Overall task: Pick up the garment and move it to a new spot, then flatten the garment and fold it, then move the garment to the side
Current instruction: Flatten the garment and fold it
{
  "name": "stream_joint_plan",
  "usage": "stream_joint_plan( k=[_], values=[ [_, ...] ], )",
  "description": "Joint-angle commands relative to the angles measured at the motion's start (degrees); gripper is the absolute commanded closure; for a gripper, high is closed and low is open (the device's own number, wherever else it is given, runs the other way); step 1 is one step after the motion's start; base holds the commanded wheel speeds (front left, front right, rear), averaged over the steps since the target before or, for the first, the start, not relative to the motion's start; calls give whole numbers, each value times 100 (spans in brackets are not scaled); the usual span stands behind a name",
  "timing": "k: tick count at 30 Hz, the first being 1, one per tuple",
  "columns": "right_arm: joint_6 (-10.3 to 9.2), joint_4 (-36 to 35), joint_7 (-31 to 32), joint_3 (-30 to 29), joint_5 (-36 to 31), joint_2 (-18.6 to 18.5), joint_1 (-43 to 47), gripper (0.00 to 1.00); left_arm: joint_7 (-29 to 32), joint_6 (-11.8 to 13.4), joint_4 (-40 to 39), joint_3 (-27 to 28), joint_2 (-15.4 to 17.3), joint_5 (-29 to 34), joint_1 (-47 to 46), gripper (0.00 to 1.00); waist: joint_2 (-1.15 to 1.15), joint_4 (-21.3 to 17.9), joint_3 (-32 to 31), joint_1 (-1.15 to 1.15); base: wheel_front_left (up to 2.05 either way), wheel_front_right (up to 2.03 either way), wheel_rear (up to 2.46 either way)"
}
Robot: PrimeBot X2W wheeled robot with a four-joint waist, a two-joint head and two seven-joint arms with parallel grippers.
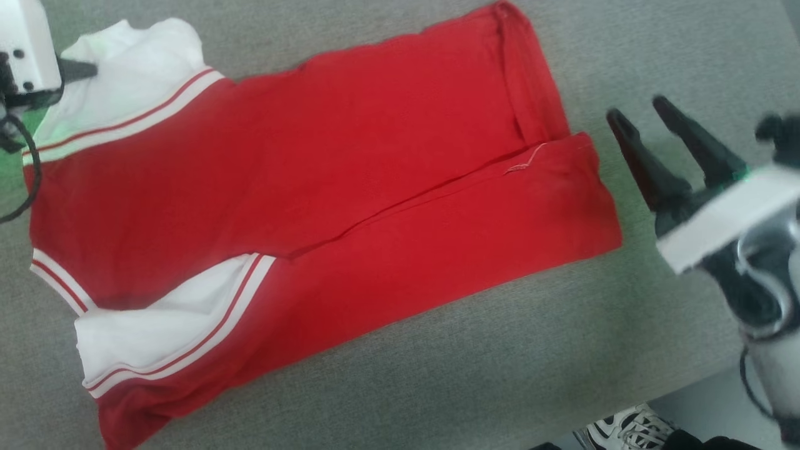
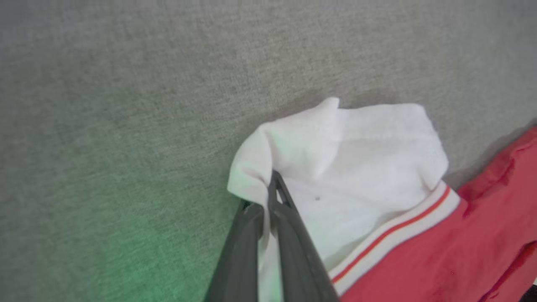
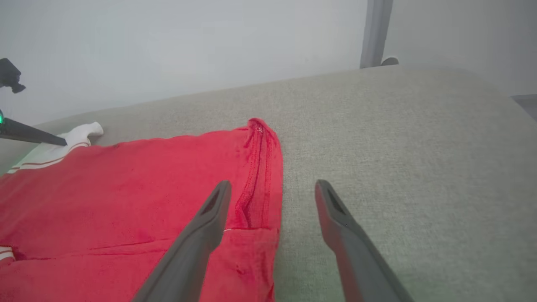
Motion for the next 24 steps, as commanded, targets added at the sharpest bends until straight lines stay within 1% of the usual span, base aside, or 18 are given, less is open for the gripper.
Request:
stream_joint_plan(
  k=[1,4,9,10,13,17,19,24],
  values=[
    [-3,113,236,37,122,27,-276,0,-41,-30,8,-22,-92,-17,18,100,0,73,103,0,0,0,0],
    [-3,575,902,66,398,93,-1046,0,-138,-53,16,53,-216,-74,-94,100,0,182,254,0,0,0,0],
    [-3,1544,1842,316,397,119,-2217,0,-235,-155,62,51,-396,-75,-198,100,0,383,421,0,0,0,0],
    [-3,1544,1842,316,397,119,-2217,0,-235,-155,62,51,-396,-75,-198,100,0,383,421,0,0,0,0],
    [-3,2051,2337,513,343,137,-2811,0,-304,-245,67,39,-465,-49,-245,100,0,491,481,0,0,0,0],
    [-3,2663,3050,839,242,177,-3357,0,-352,-352,53,18,-582,-70,-287,100,0,617,540,0,0,0,0],
    [-3,2902,3261,919,187,205,-3611,0,-368,-397,38,3,-644,-65,-324,100,0,673,576,0,0,0,0],
    [-4,3461,3862,1343,-56,201,-3897,0,-406,-484,-1,-49,-785,-18,-431,100,0,816,651,0,0,0,0]
  ],
)
